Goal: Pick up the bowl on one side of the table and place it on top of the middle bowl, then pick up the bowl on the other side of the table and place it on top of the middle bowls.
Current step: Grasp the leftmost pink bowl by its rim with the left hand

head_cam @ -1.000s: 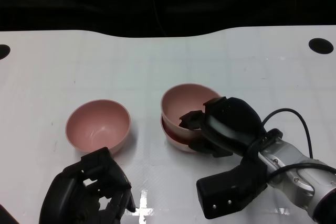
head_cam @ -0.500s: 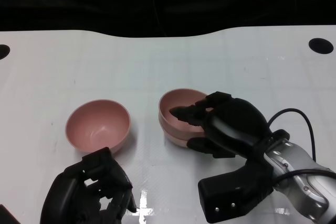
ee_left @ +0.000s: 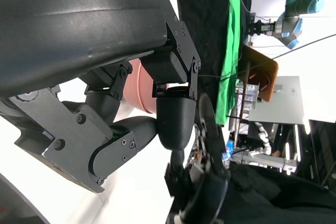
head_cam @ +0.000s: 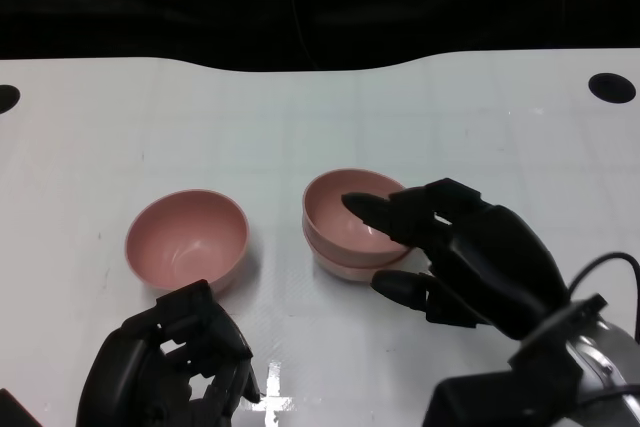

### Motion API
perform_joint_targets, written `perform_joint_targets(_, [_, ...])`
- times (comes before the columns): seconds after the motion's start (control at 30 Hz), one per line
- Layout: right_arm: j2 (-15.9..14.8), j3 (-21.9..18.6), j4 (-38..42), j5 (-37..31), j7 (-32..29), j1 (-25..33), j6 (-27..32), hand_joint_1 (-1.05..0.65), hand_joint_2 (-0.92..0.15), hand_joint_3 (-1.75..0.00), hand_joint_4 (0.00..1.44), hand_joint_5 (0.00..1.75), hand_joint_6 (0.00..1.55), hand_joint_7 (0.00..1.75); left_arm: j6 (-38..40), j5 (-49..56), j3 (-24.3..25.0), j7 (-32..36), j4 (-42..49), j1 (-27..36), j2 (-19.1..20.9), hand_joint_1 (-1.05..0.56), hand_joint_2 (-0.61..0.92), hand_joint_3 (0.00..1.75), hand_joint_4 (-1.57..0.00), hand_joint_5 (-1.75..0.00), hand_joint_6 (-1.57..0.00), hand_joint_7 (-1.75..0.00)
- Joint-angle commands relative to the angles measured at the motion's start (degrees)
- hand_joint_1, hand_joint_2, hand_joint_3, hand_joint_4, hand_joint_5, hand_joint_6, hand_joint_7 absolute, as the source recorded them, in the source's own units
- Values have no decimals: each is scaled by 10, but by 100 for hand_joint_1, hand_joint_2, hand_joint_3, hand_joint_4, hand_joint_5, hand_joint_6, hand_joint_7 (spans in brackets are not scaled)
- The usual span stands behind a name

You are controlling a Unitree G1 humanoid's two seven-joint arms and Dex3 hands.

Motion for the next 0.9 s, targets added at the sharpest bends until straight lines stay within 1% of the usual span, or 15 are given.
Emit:
perform_joint_targets(0.03, [1,-27,-10,45,-31,33,-50,-55,-92,-23,24,76,50,7,-1,0,3,7,-2,2,4,-47,43,108,-80,-169,-82,-138])
perform_joint_targets(0.1, [7,-37,-10,70,-41,53,-80,-48,-92,-20,25,87,55,10,1,-3,4,6,-2,2,4,-47,44,107,-80,-169,-82,-137])
perform_joint_targets(0.17, [10,-47,-11,92,-46,72,-106,-45,-92,-17,28,93,59,13,3,-3,4,6,-2,2,4,-47,44,106,-80,-168,-82,-137])
perform_joint_targets(0.2, [13,-51,-13,102,-49,81,-118,-41,-92,-16,33,100,65,17,4,-4,4,5,-2,1,4,-47,45,105,-80,-169,-82,-137])
perform_joint_targets(0.27, [18,-61,-21,121,-50,104,-137,-36,-92,-15,40,107,72,23,4,-6,4,3,-1,0,5,-46,45,105,-80,-169,-82,-137])
perform_joint_targets(0.3, [20,-64,-27,131,-46,115,-141,-32,-92,-18,44,113,73,32,4,-6,5,3,1,-1,5,-46,45,105,-80,-170,-82,-138])
perform_joint_targets(0.37, [25,-70,-37,153,-36,133,-150,-29,-91,-22,46,118,68,51,0,-4,5,3,3,-2,5,-46,45,105,-80,-170,-82,-138])
perform_joint_targets(0.4, [28,-73,-40,171,-31,142,-158,-23,-88,-28,52,121,69,61,-1,-2,5,3,3,-2,6,-47,45,105,-80,-171,-81,-139])
perform_joint_targets(0.47, [34,-78,-45,207,-17,159,-171,-18,-70,-62,58,125,71,71,-4,1,5,5,3,-2,6,-47,45,106,-80,-170,-81,-139])
perform_joint_targets(0.5, [36,-80,-45,226,-8,166,-177,-16,-64,-74,61,126,73,74,-5,1,5,4,4,-2,6,-46,45,107,-80,-170,-81,-139])
perform_joint_targets(0.57, [40,-83,-44,257,8,179,-189,-14,-56,-90,64,128,76,80,-5,-2,6,2,4,-2,5,-45,44,109,-81,-170,-81,-139])
perform_joint_targets(0.6, [42,-85,-45,269,15,185,-192,-14,-51,-101,67,128,78,84,-4,-4,6,1,4,-2,5,-45,44,110,-81,-170,-81,-139])
perform_joint_targets(0.7, [52,-91,-50,299,34,205,-192,-12,-46,-113,71,130,81,90,-3,-6,6,1,2,-2,4,-44,44,111,-81,-170,-81,-140])
perform_joint_targets(0.87, [70,-103,-55,328,55,229,-190,-8,-44,-120,77,136,85,95,-8,2,7,6,3,-3,3,-44,43,112,-81,-171,-81,-141])
perform_joint_targets(0.9, [72,-105,-60,333,60,237,-183,-8,-45,-119,78,142,86,100,-7,2,7,7,2,-3,3,-44,43,112,-80,-171,-81,-141])
